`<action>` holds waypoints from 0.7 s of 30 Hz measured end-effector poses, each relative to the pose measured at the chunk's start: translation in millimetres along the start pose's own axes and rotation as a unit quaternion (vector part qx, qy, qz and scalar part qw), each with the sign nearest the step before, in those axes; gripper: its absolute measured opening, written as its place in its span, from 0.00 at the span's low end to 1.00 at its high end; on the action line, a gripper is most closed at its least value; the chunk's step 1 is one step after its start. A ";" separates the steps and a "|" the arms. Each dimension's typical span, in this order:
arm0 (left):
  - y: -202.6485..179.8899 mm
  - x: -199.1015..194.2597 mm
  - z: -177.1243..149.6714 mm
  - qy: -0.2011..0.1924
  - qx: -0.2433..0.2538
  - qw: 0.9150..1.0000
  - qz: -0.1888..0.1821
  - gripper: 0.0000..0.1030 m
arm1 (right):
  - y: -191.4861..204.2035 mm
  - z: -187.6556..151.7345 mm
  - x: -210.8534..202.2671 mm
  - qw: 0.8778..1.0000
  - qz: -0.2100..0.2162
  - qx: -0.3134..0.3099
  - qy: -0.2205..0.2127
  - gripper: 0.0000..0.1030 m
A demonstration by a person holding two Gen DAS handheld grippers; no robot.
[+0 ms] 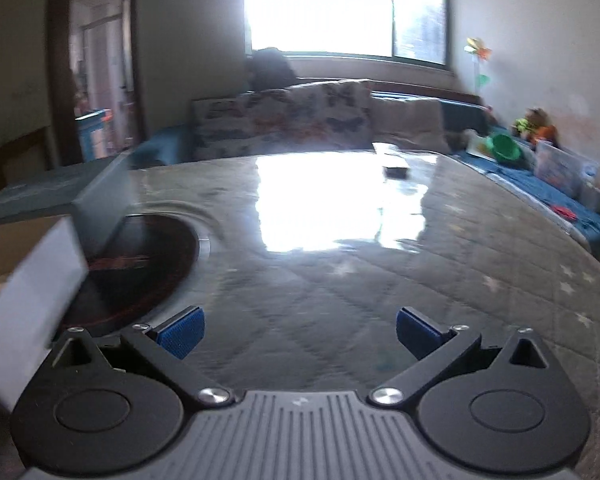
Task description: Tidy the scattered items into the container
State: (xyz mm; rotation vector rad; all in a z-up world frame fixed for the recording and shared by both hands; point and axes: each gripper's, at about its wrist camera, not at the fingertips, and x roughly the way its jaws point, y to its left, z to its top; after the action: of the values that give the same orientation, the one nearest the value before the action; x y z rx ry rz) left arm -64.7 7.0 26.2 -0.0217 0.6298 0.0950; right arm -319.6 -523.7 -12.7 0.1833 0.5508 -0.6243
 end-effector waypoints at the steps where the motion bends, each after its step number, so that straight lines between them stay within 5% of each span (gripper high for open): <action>1: 0.7 2.6 -0.1 0.000 0.000 1.000 -0.001 0.90 | -3.1 -0.3 3.1 1.000 -0.005 0.002 0.002 1.00; 21: -12.0 48.3 8.4 0.022 0.037 0.998 -0.035 1.00 | -20.2 14.9 60.8 0.997 -0.068 0.032 0.030 1.00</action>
State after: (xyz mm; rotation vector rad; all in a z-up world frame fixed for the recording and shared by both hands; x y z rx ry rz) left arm -19.8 -0.6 4.5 0.0246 0.6748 0.0029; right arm -284.2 -575.3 -32.9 0.2276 0.6056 -0.7706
